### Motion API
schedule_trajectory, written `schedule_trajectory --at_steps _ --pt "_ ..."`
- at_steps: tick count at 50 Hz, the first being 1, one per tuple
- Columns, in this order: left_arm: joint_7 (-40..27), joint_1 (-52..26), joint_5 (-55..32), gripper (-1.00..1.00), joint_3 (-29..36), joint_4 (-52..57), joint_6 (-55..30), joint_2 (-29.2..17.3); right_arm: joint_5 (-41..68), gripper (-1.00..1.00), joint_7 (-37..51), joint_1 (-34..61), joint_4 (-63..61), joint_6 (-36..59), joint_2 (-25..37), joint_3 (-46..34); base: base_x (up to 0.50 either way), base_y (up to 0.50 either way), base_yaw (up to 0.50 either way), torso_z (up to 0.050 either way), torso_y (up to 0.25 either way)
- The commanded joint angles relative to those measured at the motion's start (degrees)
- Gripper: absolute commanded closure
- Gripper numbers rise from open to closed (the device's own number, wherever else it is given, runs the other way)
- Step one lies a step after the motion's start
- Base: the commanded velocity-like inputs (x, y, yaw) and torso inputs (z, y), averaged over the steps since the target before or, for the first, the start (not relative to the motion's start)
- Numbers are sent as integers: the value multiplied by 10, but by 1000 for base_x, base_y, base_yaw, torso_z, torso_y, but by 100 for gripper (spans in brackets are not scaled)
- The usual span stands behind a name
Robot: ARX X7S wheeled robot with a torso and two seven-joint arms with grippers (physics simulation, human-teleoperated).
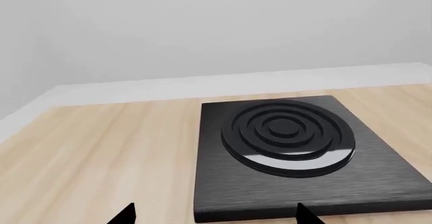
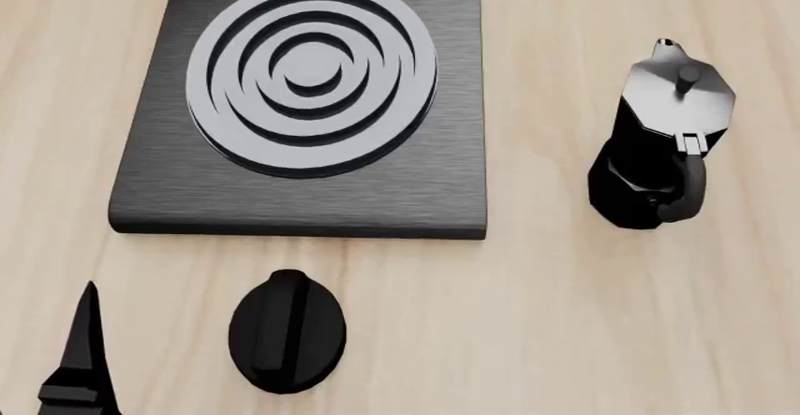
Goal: Put the right moka pot on the stove.
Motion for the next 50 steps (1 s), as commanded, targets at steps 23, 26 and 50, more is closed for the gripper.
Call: schedule_trajectory --at_steps 23,26,50 --pt "-3 1 -7 -100 -1 2 4 -5 242 100 211 563 75 132 -66 -335 0 0 0 1 1" --pt "-4 3 -6 -100 -1 2 7 -5 250 100 226 580 82 134 -86 -352 0 0 0 0 3" --pt "-3 4 -6 -100 2 -1 15 -8 170 100 171 553 91 99 -175 -393 0 0 0 0 1"
